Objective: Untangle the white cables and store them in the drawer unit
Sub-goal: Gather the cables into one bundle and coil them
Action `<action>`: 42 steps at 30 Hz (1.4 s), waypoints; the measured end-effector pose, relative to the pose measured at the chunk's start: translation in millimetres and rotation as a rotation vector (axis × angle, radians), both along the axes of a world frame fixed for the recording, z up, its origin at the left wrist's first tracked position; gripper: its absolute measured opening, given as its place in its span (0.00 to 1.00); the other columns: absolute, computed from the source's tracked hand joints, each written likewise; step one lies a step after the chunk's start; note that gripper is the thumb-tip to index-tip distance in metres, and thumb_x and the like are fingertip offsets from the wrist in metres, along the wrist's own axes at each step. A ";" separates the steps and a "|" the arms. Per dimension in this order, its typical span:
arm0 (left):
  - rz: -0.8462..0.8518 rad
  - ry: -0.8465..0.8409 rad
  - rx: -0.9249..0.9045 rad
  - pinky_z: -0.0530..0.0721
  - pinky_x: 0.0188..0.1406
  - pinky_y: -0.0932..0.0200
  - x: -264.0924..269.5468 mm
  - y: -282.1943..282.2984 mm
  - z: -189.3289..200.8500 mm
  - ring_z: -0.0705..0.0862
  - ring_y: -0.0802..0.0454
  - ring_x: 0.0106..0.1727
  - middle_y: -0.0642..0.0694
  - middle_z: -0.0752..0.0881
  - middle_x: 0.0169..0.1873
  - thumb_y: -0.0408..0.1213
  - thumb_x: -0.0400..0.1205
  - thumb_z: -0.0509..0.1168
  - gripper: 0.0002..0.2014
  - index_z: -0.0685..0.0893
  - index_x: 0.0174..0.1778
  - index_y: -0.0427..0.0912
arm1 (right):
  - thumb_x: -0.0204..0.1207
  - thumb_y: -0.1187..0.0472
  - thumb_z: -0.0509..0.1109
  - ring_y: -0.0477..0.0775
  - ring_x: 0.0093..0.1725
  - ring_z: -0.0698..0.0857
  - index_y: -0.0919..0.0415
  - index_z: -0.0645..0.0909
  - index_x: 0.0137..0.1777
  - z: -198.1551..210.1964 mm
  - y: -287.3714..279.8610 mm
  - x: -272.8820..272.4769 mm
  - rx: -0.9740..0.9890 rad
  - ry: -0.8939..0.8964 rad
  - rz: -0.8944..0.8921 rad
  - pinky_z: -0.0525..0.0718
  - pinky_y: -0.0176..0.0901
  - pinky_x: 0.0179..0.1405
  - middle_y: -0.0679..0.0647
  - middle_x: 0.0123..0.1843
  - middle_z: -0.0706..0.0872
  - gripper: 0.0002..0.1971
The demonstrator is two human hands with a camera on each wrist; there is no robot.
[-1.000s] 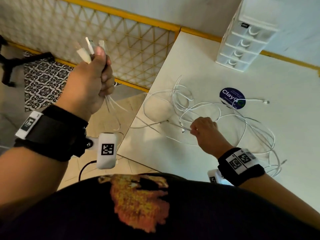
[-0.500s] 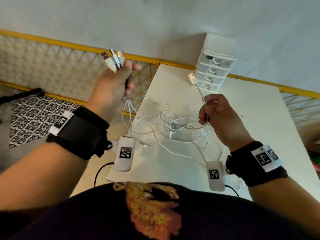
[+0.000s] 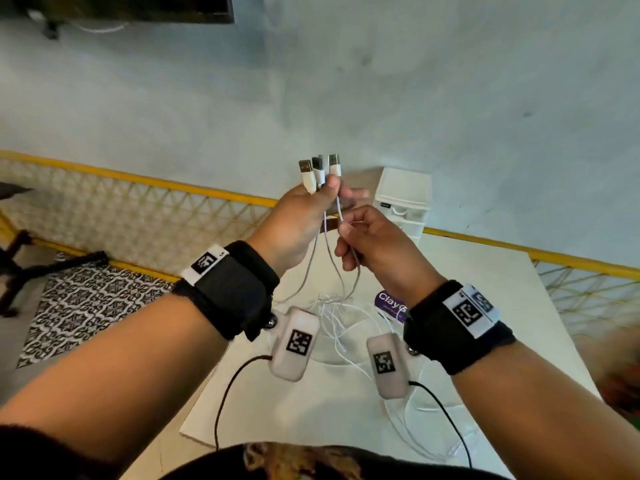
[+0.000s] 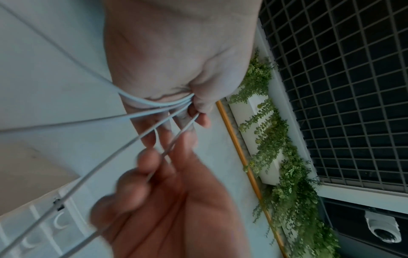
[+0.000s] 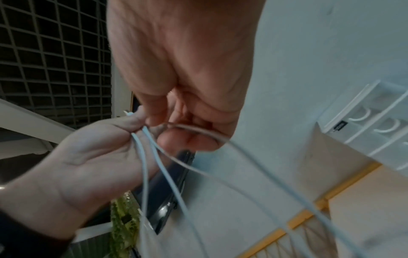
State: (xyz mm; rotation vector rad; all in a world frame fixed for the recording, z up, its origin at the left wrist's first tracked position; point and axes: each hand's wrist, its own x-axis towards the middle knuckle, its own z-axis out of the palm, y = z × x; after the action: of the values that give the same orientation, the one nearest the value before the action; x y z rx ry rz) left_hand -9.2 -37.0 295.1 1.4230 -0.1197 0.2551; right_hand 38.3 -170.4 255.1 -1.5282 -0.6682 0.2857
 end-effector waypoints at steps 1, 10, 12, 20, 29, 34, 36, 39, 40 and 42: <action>0.008 0.006 0.015 0.85 0.52 0.42 -1.8 -1.2 4.6 0.89 0.39 0.52 0.40 0.91 0.51 0.40 0.90 0.53 0.16 0.80 0.41 0.41 | 0.85 0.60 0.61 0.54 0.32 0.83 0.60 0.76 0.52 -6.2 -5.5 3.1 -0.043 0.005 0.016 0.80 0.43 0.36 0.54 0.36 0.85 0.04; 0.104 0.109 0.014 0.84 0.62 0.40 -42.7 -0.1 -24.8 0.90 0.45 0.57 0.44 0.92 0.49 0.44 0.90 0.53 0.14 0.79 0.45 0.43 | 0.84 0.60 0.59 0.45 0.41 0.86 0.62 0.84 0.56 -119.8 -45.8 28.9 -0.558 0.106 -0.084 0.76 0.34 0.37 0.48 0.52 0.87 0.12; 0.146 0.133 0.004 0.83 0.63 0.38 -53.7 2.2 -37.4 0.90 0.45 0.57 0.45 0.92 0.48 0.43 0.90 0.52 0.14 0.79 0.45 0.43 | 0.83 0.62 0.60 0.48 0.42 0.86 0.63 0.84 0.56 -136.0 -42.1 28.3 -0.607 0.070 -0.043 0.76 0.33 0.37 0.49 0.52 0.86 0.12; 0.307 0.216 -0.045 0.80 0.64 0.36 -94.9 19.1 -69.7 0.89 0.46 0.57 0.46 0.92 0.45 0.42 0.90 0.51 0.15 0.79 0.44 0.43 | 0.82 0.64 0.60 0.59 0.75 0.73 0.48 0.75 0.74 -185.5 5.9 31.4 -0.894 -0.334 0.092 0.67 0.51 0.76 0.53 0.77 0.74 0.22; 0.377 0.248 -0.114 0.86 0.56 0.46 -131.7 47.2 -82.4 0.90 0.48 0.54 0.47 0.92 0.43 0.41 0.91 0.49 0.16 0.78 0.43 0.43 | 0.82 0.53 0.61 0.63 0.74 0.71 0.42 0.59 0.81 -211.3 70.7 21.9 -1.316 -0.677 0.301 0.70 0.58 0.68 0.54 0.76 0.73 0.28; 0.371 0.272 -0.074 0.85 0.55 0.47 -141.4 62.7 -92.5 0.89 0.48 0.57 0.48 0.92 0.46 0.38 0.90 0.50 0.14 0.79 0.46 0.44 | 0.83 0.56 0.60 0.59 0.60 0.81 0.51 0.79 0.57 -222.3 87.8 10.5 -1.231 -0.450 0.322 0.72 0.56 0.64 0.52 0.58 0.85 0.08; 0.379 0.309 -0.038 0.84 0.54 0.47 -142.1 68.6 -97.3 0.89 0.49 0.58 0.49 0.92 0.46 0.35 0.90 0.50 0.13 0.80 0.47 0.45 | 0.82 0.61 0.60 0.58 0.45 0.83 0.54 0.77 0.46 -217.9 94.6 7.4 -0.977 -0.167 0.297 0.81 0.47 0.49 0.55 0.45 0.85 0.06; 0.391 0.343 -0.019 0.84 0.54 0.46 -141.5 75.9 -103.4 0.89 0.49 0.58 0.50 0.92 0.47 0.33 0.90 0.51 0.13 0.80 0.48 0.45 | 0.81 0.66 0.59 0.58 0.32 0.81 0.57 0.74 0.44 -205.3 99.6 2.5 -0.655 0.145 0.231 0.82 0.43 0.33 0.58 0.33 0.82 0.06; 0.385 0.347 -0.023 0.83 0.55 0.44 -141.4 78.5 -104.5 0.89 0.49 0.58 0.50 0.92 0.47 0.33 0.90 0.51 0.13 0.80 0.47 0.45 | 0.81 0.67 0.59 0.58 0.31 0.81 0.57 0.75 0.47 -201.6 100.2 -0.5 -0.613 0.234 0.264 0.83 0.44 0.33 0.60 0.32 0.82 0.06; 0.362 0.336 -0.039 0.85 0.55 0.44 -141.5 83.1 -105.3 0.88 0.49 0.59 0.50 0.92 0.47 0.33 0.90 0.51 0.13 0.80 0.47 0.45 | 0.81 0.67 0.61 0.55 0.34 0.84 0.55 0.76 0.57 -200.9 101.3 -4.6 -0.707 0.282 0.394 0.83 0.42 0.36 0.60 0.35 0.86 0.09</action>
State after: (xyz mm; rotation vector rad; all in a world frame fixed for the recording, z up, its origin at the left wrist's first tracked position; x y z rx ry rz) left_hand -150.7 46.2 189.8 1.4238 0.4194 0.3084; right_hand 33.8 -69.0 54.2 -1.9554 -0.6722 1.1075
